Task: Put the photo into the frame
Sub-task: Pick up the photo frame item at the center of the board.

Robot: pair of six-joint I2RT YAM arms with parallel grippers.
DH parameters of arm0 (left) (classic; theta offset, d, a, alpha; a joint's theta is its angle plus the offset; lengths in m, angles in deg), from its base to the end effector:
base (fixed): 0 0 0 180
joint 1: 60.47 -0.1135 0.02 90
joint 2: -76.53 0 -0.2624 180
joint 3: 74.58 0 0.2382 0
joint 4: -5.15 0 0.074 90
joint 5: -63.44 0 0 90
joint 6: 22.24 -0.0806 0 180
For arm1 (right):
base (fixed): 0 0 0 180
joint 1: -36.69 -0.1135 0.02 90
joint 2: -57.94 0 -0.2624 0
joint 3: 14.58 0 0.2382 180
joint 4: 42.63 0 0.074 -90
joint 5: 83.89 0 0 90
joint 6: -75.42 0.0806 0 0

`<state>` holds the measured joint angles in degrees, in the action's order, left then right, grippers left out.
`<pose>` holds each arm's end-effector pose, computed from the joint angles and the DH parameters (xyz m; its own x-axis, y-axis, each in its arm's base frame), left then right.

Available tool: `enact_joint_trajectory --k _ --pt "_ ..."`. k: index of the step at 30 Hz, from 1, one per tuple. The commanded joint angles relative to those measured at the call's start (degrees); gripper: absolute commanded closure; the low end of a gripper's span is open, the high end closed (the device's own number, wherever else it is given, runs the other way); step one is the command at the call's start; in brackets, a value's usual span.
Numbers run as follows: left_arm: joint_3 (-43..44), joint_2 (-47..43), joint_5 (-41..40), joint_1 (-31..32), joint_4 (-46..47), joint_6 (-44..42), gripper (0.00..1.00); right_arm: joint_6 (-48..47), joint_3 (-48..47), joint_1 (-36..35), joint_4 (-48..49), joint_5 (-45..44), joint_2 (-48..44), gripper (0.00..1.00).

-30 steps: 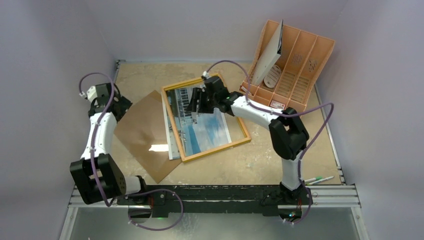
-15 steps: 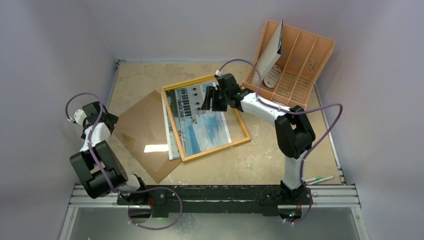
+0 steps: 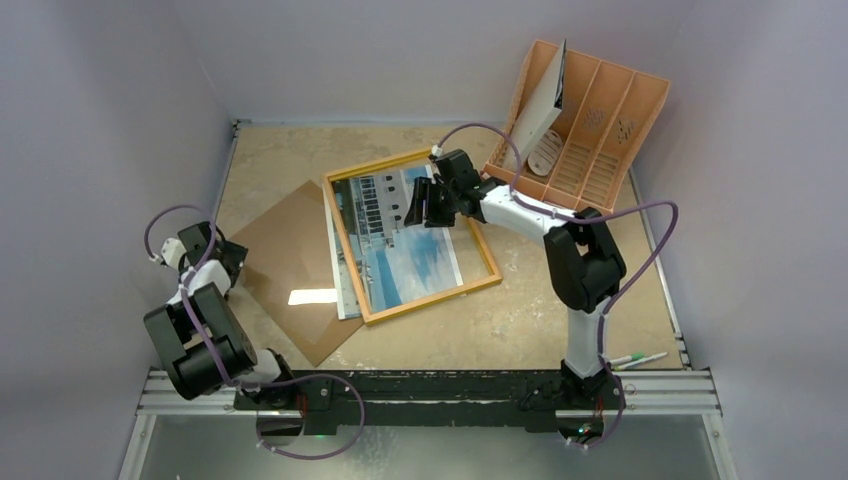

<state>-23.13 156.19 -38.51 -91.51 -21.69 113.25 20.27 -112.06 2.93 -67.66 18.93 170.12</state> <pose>0.2231 0.1537 0.1338 -0.0601 -0.8504 -0.5226 -0.9257 0.2434 -0.2895 0.3782 0.2743 0.1985 -0.8268 0.1175 -0.5501 -0.2575 0.7904 0.5559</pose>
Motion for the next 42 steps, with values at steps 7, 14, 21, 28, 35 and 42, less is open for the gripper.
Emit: enact_joint_trajectory --k 7,14,21,28,35,42 --pt "-11.25 -6.31 2.82 -0.46 9.33 6.79 0.08 -3.39 -8.01 -1.85 5.02 9.61 6.70 0.45" --pt "-12.80 -5.47 9.49 -1.93 11.06 5.81 0.08 -5.00 -21.34 -10.77 6.79 9.08 16.33 0.47" --pt "-16.71 -4.89 11.68 -2.75 13.21 10.48 0.10 -4.89 -31.16 -17.73 8.19 5.33 26.48 0.46" --pt "-16.74 -4.33 11.68 -2.75 12.35 10.19 0.10 -7.51 -36.01 -20.49 5.17 -0.16 31.51 0.46" --pt "-16.81 -5.24 14.00 -2.88 12.43 9.93 0.10 -9.41 -35.84 -22.69 -0.31 -4.11 34.01 0.46" --pt "-17.25 -8.07 18.83 -3.05 16.77 10.33 0.11 -9.09 -34.31 -22.75 -7.09 -3.70 37.77 0.46"
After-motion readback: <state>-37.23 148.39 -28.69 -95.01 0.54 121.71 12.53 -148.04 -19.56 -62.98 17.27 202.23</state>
